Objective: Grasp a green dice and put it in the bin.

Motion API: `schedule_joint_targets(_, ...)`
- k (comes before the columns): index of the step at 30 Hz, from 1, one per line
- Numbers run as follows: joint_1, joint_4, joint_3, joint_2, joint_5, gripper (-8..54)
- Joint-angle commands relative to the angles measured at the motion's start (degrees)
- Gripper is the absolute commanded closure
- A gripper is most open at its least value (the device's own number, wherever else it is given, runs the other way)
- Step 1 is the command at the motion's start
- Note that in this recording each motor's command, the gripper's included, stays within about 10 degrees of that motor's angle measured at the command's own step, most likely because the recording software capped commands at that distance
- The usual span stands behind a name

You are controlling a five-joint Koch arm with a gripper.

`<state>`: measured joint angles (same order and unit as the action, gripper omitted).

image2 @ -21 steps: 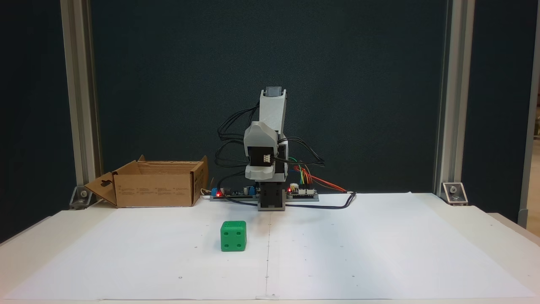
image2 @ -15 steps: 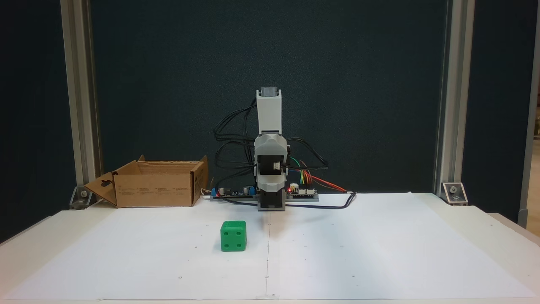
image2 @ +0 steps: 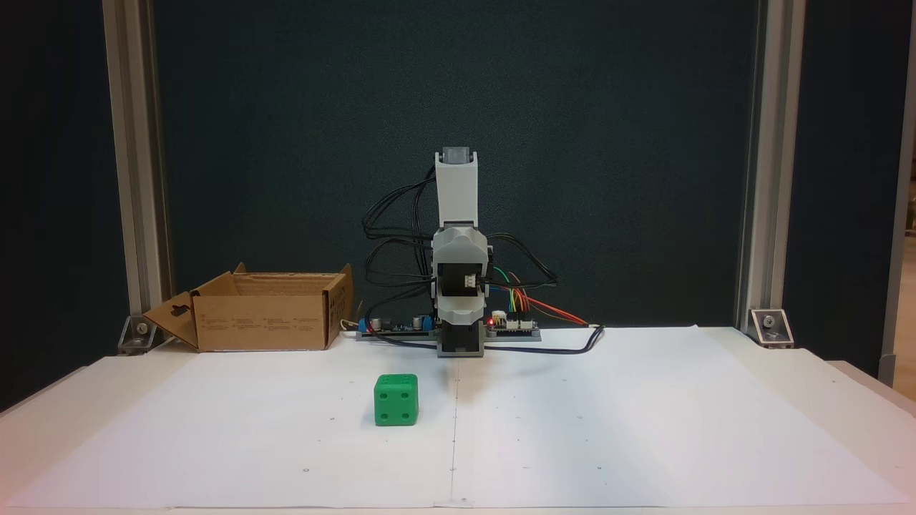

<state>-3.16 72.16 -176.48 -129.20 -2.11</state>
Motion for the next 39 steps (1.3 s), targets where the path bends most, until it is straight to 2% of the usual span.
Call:
schedule_joint_targets(1,-0.09,1.76,-1.41,-6.33,-0.09,2.4)
schedule_joint_targets(6,-1.49,0.53,1.05,-6.33,-0.18,2.3)
schedule_joint_targets(17,-1.41,-21.36,11.78,-6.42,-0.18,2.0)
schedule_joint_targets(30,0.62,-69.94,31.82,-6.5,1.05,2.5)
schedule_joint_targets(39,1.93,-95.62,43.42,-6.5,1.05,2.5)
